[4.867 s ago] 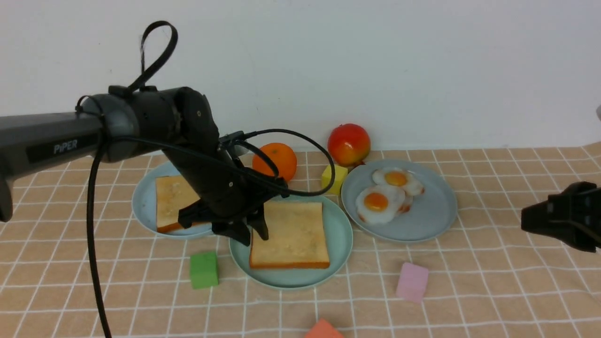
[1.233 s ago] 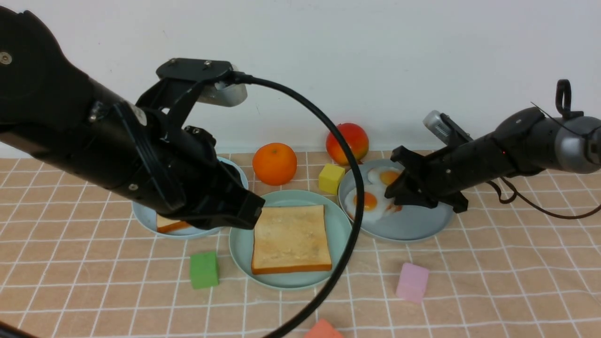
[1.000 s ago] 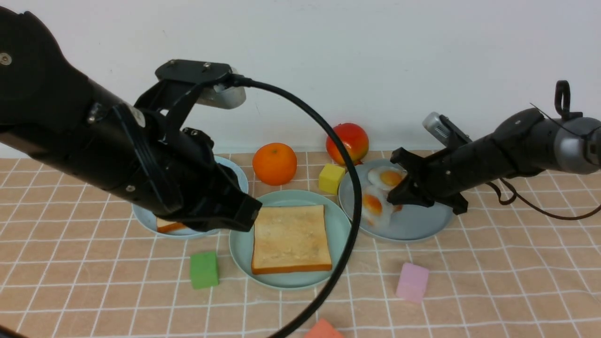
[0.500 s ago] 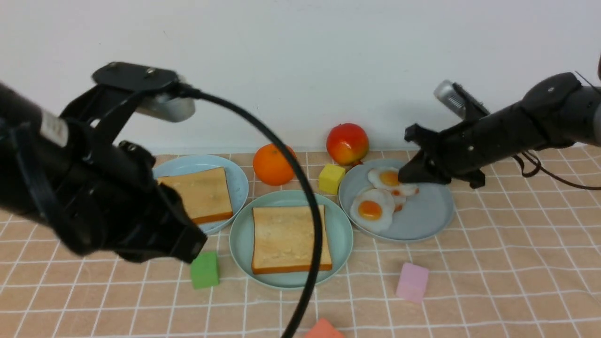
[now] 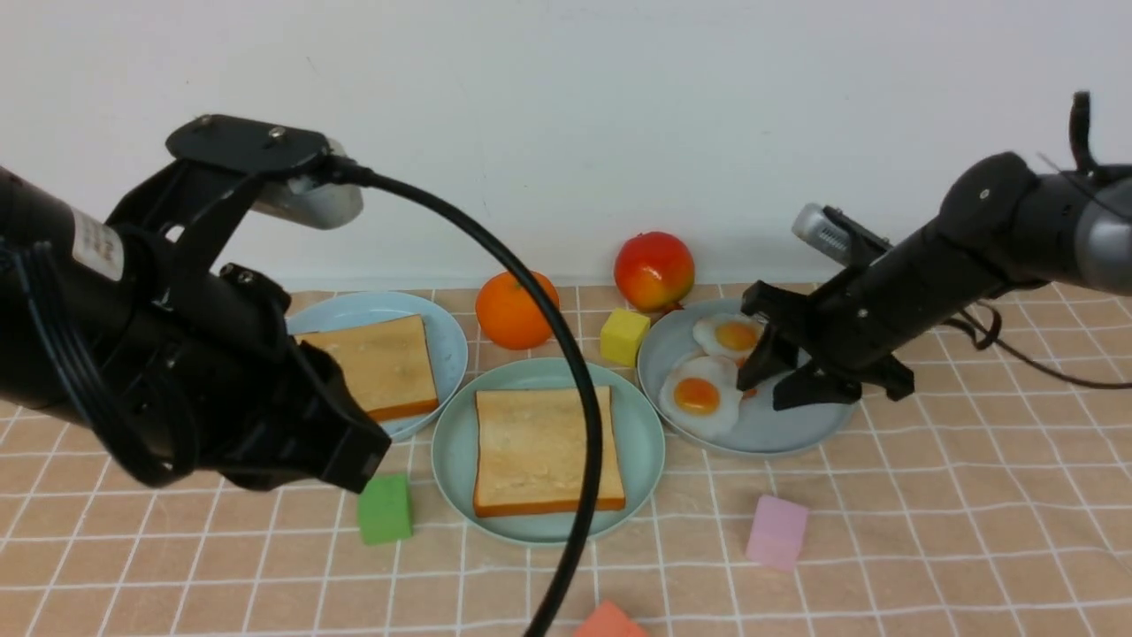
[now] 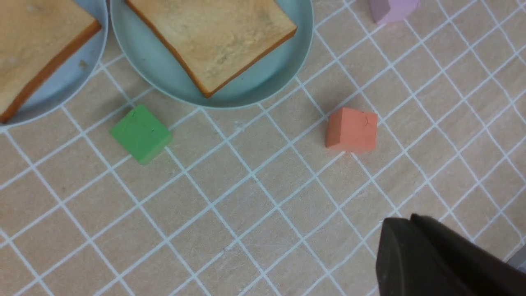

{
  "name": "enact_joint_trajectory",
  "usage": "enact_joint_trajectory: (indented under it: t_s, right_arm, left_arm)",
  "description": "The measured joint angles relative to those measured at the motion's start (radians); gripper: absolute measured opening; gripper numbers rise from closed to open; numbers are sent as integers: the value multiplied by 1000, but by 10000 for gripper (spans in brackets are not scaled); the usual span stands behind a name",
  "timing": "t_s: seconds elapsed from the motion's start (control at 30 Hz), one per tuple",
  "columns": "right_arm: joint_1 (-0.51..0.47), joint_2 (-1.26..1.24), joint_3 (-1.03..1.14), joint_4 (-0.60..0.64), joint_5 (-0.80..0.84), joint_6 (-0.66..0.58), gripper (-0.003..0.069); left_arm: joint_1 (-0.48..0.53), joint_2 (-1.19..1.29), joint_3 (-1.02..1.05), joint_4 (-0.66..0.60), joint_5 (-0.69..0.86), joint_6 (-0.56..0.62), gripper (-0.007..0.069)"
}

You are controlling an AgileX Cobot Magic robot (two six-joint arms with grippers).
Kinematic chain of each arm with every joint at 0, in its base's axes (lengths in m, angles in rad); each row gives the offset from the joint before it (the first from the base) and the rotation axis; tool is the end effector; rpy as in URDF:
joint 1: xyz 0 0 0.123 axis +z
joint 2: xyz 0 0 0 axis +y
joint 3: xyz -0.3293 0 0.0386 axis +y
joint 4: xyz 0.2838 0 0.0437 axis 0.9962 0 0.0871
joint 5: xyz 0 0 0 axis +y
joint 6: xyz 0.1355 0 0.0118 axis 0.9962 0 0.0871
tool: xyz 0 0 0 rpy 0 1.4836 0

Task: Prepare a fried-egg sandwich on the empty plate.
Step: Use the right arm to grab a fried egg, then use the right arm to place the fried egg on the slice of bread in the middle

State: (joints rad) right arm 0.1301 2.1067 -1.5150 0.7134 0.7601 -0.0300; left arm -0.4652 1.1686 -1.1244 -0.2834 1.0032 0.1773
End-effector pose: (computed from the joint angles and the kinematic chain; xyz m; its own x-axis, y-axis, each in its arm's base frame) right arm 0.5010 0.1274 0.1547 -0.9283 0.3338 -0.1638 0.1878 0.8012 0.5682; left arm 0.2268 -0.1497 0.3654 -0.7101 0.3803 -0.5925 0.5757 0.7981 -0.1776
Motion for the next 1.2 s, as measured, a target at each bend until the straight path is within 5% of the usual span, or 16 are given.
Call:
enact_joint_trajectory:
  t_s: [0.23,0.53,1.2]
  right_arm:
    - [0,73,0,180,-74,-55,322]
    - [0,88,-1,228,-93,-94,90]
    - [29,-82,-5,157,-57,-184,89]
  left_arm:
    - [0,0,0,1,-3,0,30]
    - [0,0,0,2,-2,0,38]
    - [0,0,0,2,29,0,50]
